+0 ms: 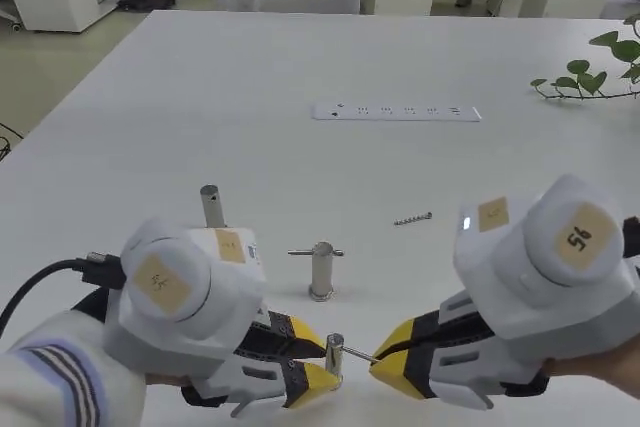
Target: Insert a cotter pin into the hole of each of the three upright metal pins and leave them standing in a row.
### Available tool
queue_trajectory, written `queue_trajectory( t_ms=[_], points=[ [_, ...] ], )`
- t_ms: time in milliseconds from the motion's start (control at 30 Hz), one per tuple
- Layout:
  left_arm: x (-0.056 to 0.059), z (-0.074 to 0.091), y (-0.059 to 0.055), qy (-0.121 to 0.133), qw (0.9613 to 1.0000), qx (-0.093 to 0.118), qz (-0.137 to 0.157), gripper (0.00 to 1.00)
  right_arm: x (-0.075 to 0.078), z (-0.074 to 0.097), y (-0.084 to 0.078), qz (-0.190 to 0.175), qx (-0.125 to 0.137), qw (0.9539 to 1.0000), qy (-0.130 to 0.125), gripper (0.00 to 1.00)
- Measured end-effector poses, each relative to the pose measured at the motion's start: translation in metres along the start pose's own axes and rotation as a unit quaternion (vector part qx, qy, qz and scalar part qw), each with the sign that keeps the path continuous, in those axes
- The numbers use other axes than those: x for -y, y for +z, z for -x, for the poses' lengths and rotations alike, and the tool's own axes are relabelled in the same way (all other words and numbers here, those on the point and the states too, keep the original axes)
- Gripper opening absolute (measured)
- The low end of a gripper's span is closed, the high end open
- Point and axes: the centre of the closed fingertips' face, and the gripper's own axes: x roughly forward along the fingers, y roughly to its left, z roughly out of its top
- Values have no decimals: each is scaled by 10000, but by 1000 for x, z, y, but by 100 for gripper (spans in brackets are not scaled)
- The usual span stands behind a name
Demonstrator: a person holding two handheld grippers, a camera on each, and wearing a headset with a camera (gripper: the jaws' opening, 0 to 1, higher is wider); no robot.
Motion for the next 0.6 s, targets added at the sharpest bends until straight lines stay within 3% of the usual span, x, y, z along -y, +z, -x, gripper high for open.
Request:
queue_trajectory(
  t_ms=[167,600],
  points=[
    [1,-2,9,-106,9998,193,7,11,2,1,0,82,-38,10000,19,3],
    [1,-1,4,-126,9998,144,-15,8,4,1,0,587,-244,9977,235,3]
  ],
)
